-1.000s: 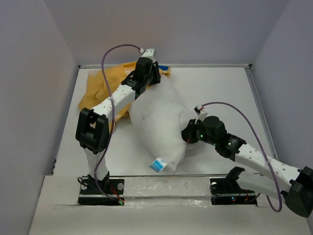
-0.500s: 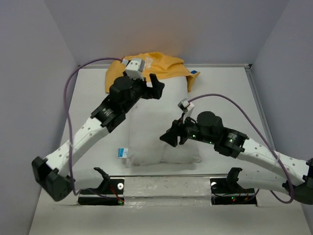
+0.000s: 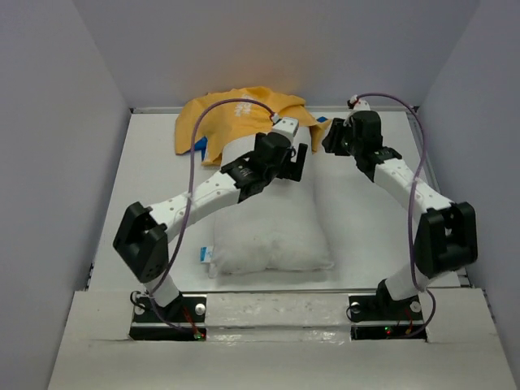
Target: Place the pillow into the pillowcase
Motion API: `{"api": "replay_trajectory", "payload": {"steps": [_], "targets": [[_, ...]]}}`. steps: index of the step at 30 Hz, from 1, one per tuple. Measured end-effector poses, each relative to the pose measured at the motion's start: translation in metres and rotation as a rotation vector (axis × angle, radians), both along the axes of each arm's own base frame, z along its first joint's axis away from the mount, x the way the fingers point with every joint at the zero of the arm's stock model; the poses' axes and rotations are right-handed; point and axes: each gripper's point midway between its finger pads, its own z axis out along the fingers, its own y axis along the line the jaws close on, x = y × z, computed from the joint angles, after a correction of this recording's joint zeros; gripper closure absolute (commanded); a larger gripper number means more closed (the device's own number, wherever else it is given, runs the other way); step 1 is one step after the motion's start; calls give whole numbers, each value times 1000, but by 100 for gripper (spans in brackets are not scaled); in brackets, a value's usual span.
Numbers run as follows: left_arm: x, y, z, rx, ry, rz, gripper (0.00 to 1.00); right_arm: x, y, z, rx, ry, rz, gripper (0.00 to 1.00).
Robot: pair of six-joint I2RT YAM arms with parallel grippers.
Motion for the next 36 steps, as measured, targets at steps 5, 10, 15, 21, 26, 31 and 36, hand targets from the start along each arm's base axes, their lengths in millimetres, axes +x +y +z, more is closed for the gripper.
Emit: {"api": "replay_trajectory", "payload": {"steps": [5,10,15,21,26,31,36], "targets": [[23,-24,-36,158,35,8,1,64,-7,-55,-168,54,50,26],[45,-32,-26,223,-12,53,1,108,-5,-67,-314,-7,141,23],[56,-27,-33,300,-39,98,1,138,-8,-68,-436,-73,190,23],[61,-21,-46,355,-38,120,1,160,0,-85,-464,-101,271,61],[67,-21,-56,356,-33,133,78,157,19,-105,-392,-83,363,100],[86,-20,-77,332,-20,155,100,137,28,-96,-298,-114,376,100],[107,-13,-80,184,-8,205,100,93,28,-75,-238,-142,364,100]]}}
